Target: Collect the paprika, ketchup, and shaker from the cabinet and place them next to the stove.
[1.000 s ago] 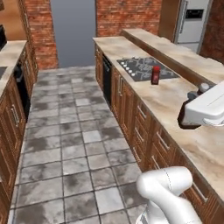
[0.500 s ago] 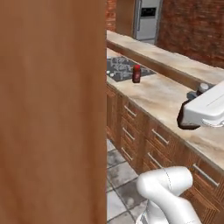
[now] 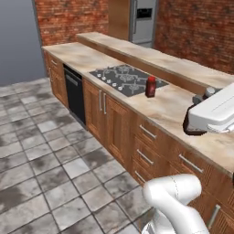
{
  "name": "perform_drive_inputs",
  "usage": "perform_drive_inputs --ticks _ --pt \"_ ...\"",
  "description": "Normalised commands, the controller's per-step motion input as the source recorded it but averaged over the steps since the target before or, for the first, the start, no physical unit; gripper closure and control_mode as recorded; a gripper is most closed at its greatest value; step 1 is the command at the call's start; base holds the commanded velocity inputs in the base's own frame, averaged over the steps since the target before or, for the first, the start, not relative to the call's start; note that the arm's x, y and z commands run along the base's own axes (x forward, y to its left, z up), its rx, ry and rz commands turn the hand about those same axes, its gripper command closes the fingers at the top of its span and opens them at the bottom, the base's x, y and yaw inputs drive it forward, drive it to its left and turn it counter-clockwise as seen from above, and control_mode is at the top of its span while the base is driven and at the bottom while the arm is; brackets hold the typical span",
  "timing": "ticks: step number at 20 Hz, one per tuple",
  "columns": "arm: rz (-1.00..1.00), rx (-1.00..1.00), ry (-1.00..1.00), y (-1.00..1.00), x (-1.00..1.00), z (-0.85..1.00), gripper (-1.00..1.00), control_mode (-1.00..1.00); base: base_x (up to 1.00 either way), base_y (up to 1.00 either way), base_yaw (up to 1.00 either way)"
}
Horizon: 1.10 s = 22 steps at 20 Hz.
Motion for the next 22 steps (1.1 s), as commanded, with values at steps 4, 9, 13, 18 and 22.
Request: perform_drive_inputs --ticks 4,9,13,18,22 --pt "0.0 0.0 0.0 0.0 0.0 0.0 1.0 1.0 0.85 0.46 -0.17" --pt "0.0 0.0 0.0 0.0 0.0 0.0 1.0 1.0 0.79 0.45 -0.17" --pt "0.0 0.0 0.0 0.0 0.0 0.0 1.0 1.0 0.81 0.4 -0.19" --pt "0.0 0.0 0.0 0.0 0.0 0.0 1.0 1.0 0.72 0.41 -0.26" --pt "0.0 0.0 0.0 0.0 0.0 0.0 1.0 1.0 0.69 0.45 -0.32"
